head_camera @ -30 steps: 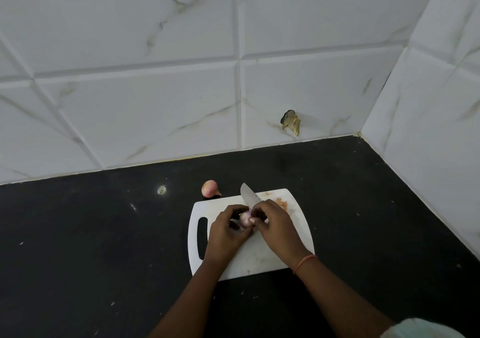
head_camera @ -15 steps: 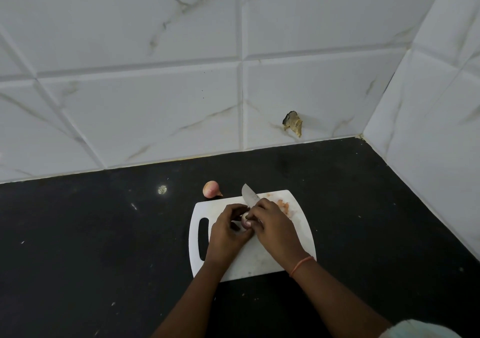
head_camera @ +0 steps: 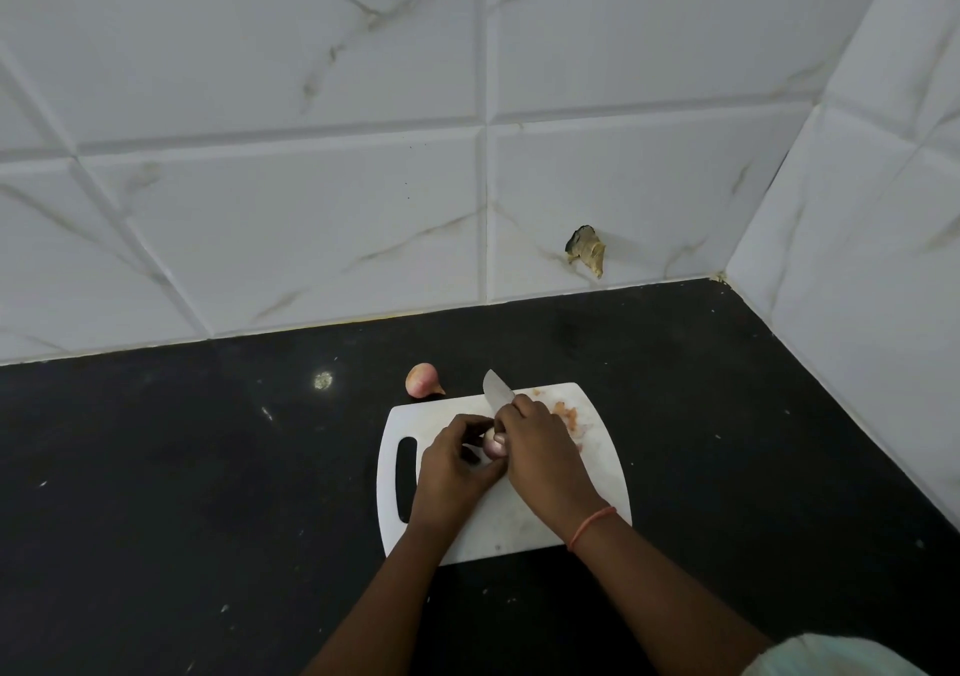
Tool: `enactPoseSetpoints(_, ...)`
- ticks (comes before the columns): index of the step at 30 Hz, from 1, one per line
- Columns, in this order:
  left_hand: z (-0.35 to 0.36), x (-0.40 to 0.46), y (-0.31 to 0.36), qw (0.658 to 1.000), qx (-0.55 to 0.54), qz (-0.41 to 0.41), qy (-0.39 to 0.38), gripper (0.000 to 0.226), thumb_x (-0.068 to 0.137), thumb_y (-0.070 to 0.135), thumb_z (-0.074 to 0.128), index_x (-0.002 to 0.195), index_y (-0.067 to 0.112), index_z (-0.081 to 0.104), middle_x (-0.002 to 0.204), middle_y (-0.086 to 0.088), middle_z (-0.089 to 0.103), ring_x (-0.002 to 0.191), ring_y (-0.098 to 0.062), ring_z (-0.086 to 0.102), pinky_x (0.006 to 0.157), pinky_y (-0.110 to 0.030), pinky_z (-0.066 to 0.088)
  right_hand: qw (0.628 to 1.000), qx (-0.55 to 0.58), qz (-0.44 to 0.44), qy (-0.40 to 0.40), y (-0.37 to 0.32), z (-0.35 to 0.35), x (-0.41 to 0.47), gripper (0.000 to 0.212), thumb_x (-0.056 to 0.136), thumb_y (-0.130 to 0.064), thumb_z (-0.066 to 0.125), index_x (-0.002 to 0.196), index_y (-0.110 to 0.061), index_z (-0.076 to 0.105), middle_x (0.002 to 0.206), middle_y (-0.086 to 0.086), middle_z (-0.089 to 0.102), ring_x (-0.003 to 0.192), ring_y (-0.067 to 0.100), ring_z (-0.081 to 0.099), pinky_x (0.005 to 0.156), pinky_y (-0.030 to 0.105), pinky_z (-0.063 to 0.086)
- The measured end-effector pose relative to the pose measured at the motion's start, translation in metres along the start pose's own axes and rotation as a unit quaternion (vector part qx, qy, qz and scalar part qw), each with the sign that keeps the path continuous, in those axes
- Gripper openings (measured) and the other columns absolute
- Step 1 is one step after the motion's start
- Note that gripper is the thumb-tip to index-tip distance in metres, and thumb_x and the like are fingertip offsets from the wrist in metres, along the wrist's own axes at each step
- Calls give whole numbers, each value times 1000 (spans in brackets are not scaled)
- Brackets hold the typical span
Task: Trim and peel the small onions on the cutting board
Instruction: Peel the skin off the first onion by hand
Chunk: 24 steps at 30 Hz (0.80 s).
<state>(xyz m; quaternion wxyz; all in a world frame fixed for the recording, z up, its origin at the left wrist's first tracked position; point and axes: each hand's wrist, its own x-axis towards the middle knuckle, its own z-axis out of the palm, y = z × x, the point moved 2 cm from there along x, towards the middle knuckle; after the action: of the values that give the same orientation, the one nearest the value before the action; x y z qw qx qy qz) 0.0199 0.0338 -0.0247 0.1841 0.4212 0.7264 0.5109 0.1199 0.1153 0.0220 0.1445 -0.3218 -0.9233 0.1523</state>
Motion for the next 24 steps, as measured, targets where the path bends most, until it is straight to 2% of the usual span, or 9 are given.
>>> enactPoseSetpoints(6, 1, 1, -3, 1000, 16, -3, 3, 37, 76, 17, 84, 106, 28, 66, 99, 12, 70, 88, -4, 65, 78, -21, 54, 998, -58, 0, -1, 3, 3, 5, 25, 93, -15, 48, 117, -16, 55, 128, 4, 50, 118, 23, 44, 96, 34, 35)
enactPoseSetpoints(12, 2, 2, -5, 1000, 5, -25, 7, 32, 76, 30, 85, 103, 26, 68, 94, 13, 71, 85, -3, 66, 76, -20, 54, 998, -49, 13, 22, 16, 5, -4, 21, 76, -7, 57, 90, -21, 58, 98, -1, 57, 94, 25, 53, 80, 39, 39)
enactPoseSetpoints(16, 2, 1, -1, 1000, 1, -13, 11, 33, 74, 29, 88, 100, 23, 68, 90, 14, 71, 83, -2, 66, 71, -13, 51, 998, 19, 33, 47, 29, 4, -11, 14, 86, -15, 60, 93, -27, 58, 96, -10, 57, 97, 17, 53, 82, 35, 36)
enactPoseSetpoints(20, 2, 0, -1, 1000, 13, -7, 8, 33, 74, 24, 87, 100, 22, 67, 89, 13, 71, 80, -4, 66, 71, -17, 52, 990, 133, -4, 43, 26, 2, -10, 29, 89, -13, 61, 114, -26, 65, 107, -9, 61, 101, 10, 53, 91, 25, 36)
enactPoseSetpoints(24, 1, 0, -2, 1000, 24, -7, 4, 31, 75, 22, 86, 100, 24, 66, 89, 14, 70, 80, -5, 66, 73, -22, 54, 992, 121, -21, 32, 20, 3, -6, 21, 88, -12, 64, 105, -22, 70, 105, -8, 61, 99, 10, 52, 86, 19, 39)
